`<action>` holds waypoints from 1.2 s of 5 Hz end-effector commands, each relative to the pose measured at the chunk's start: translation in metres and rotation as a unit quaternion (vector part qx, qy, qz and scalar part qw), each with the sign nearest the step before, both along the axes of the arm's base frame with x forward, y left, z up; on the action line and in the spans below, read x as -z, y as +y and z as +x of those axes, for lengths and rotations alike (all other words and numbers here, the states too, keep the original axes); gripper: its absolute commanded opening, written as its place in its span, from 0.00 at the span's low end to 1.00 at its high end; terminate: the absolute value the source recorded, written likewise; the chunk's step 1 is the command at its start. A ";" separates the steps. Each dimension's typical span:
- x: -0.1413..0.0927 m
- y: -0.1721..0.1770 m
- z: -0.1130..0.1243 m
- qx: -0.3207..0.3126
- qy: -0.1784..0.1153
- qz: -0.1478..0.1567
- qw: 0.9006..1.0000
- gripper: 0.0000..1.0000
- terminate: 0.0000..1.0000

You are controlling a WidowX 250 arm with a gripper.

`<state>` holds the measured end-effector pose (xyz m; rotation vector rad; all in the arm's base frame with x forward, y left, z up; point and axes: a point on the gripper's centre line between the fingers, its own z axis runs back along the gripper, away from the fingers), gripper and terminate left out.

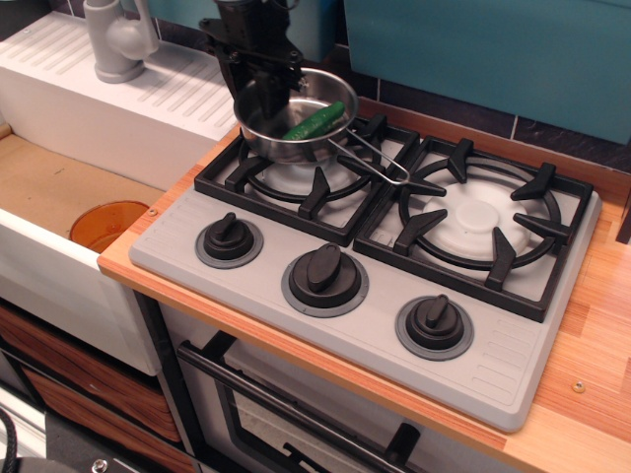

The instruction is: Put pickle in pot or pan an put pot or pan on stove

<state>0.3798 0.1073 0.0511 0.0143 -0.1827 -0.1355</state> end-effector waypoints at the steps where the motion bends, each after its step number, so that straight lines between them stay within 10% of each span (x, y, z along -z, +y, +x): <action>1: -0.069 -0.019 0.017 -0.011 -0.042 0.027 0.999 1.00 0.00; 4: -0.124 -0.036 0.019 -0.008 -0.009 0.043 0.999 1.00 0.00; 6: -0.116 -0.068 0.014 -0.020 -0.009 0.031 0.999 1.00 0.00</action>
